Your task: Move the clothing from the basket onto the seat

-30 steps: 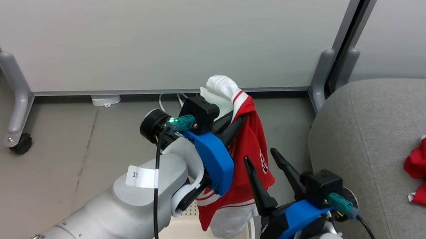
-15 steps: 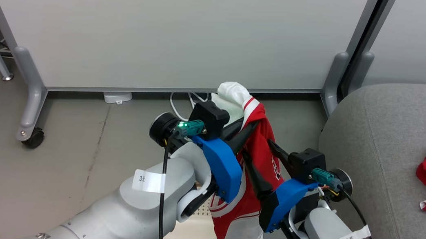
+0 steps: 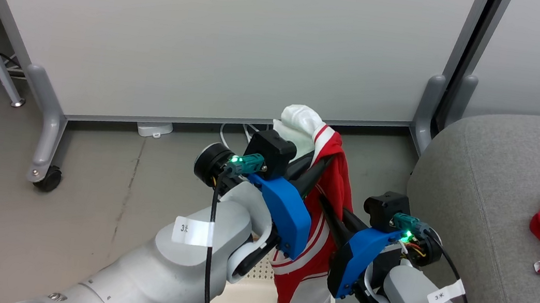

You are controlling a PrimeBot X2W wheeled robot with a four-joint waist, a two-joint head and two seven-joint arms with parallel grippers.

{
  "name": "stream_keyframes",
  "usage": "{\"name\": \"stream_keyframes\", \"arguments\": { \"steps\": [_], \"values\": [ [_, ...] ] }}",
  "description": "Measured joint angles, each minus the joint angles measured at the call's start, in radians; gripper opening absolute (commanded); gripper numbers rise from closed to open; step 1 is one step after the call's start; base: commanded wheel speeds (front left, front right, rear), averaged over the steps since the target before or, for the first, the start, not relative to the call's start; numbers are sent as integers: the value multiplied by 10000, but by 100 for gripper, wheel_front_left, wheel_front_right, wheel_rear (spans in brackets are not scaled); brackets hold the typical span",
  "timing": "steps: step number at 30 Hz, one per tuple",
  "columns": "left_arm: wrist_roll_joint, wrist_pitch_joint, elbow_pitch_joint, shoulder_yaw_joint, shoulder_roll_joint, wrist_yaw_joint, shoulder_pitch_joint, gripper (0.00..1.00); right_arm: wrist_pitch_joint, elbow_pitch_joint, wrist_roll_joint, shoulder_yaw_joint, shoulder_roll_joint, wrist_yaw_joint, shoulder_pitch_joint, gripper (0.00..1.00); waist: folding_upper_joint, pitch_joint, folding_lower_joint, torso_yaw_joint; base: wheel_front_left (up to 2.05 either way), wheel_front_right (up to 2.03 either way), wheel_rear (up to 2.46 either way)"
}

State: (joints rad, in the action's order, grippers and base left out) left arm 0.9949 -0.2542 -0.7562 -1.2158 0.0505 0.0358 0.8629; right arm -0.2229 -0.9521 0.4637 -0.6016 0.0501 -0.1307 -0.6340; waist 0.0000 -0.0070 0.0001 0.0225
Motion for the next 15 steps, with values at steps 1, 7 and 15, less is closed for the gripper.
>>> {"name": "stream_keyframes", "arguments": {
  "steps": [1,7,15],
  "values": [
    [13,-4,-13,-8,0,0,3,0,-46,-46,84,-69,0,0,-31,0,0,-11,0,-10,0,0,0],
    [88,-35,-69,-48,0,-33,41,0,-198,-201,545,-424,0,0,-172,0,0,-54,0,-92,0,0,0],
    [169,-48,-146,-50,0,-92,76,0,-336,-368,938,-767,0,0,-360,0,0,-50,0,-211,0,0,0]
  ]
}}
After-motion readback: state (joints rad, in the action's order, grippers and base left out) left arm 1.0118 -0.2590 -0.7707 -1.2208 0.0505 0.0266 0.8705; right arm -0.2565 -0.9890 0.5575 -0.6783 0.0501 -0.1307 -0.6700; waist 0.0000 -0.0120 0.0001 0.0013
